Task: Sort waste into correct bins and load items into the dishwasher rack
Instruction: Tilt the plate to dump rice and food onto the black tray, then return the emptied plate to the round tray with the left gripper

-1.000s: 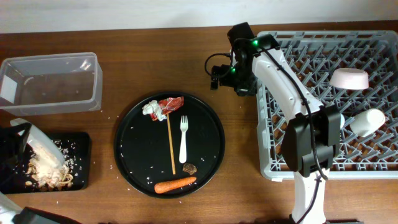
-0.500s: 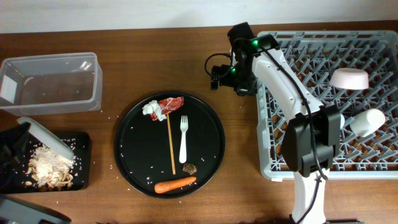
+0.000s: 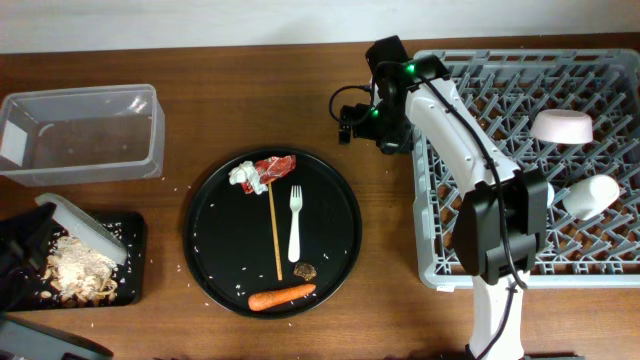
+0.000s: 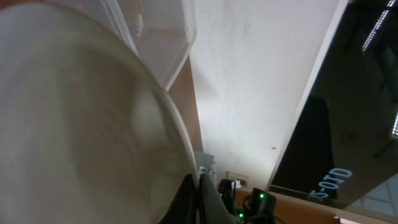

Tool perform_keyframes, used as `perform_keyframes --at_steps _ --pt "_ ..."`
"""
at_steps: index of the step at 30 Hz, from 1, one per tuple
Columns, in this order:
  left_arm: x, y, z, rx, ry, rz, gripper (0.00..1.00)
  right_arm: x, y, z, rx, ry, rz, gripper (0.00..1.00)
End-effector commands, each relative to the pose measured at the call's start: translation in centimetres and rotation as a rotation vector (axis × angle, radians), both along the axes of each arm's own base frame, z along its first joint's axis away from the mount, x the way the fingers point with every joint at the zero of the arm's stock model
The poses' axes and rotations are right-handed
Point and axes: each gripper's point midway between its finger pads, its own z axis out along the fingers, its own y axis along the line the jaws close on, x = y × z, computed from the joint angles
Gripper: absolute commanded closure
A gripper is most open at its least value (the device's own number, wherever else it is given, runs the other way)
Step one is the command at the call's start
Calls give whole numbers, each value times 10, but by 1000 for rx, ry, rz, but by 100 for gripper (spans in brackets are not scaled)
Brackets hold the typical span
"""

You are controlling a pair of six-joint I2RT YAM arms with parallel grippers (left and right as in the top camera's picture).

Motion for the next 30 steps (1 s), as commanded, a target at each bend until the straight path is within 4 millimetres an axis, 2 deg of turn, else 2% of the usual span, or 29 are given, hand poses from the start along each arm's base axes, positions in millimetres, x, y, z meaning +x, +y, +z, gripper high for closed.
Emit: perform_keyframes --at_steps 1,2,3,4,5,6,7,9,10,14,18,20,21,23,24,27,29,30 --pt "0 1 2 -7 -35 -5 100 3 0 -1 5 0 -5 1" --pt "0 -2 6 2 -70 -19 99 3 0 -1 4 0 -5 1" --pt "3 8 1 81 -70 -17 100 3 0 -1 4 0 -5 1" --pt "2 3 7 16 -86 -13 100 3 0 -1 4 0 -5 1" --pt "5 0 32 18 -247 -41 100 3 0 -1 5 0 -5 1" --pt "7 4 30 21 -234 -34 100 3 0 -1 4 0 -5 1" --pt "4 -1 25 -62 -171 -16 99 3 0 -1 4 0 -5 1" --pt "2 -3 21 -38 -156 -23 100 3 0 -1 4 0 -5 1" --pt "0 -8 21 -79 -129 -19 100 3 0 -1 4 0 -5 1" --pt "-6 -16 25 -32 -96 -24 100 3 0 -1 4 0 -5 1" --pt "-13 -29 63 98 -136 -29 100 3 0 -1 4 0 -5 1" --pt "-17 -37 74 197 -106 -34 100 3 0 -1 5 0 -5 1" --pt "-16 -48 80 288 -75 -60 100 3 0 -1 4 0 -5 1" --pt "-12 -65 85 358 -60 -108 100 3 0 -1 4 0 -5 1" --pt "-8 -81 87 402 -49 -154 100 3 0 -1 4 0 -5 1" --pt "-5 -137 69 611 96 -331 100 3 0 -1 4 0 -5 1" --pt "-7 -165 59 698 160 -429 100 3 0 -1 4 0 -5 1" --pt "-8 -187 53 732 178 -508 100 3 0 -1 5 0 -5 1"
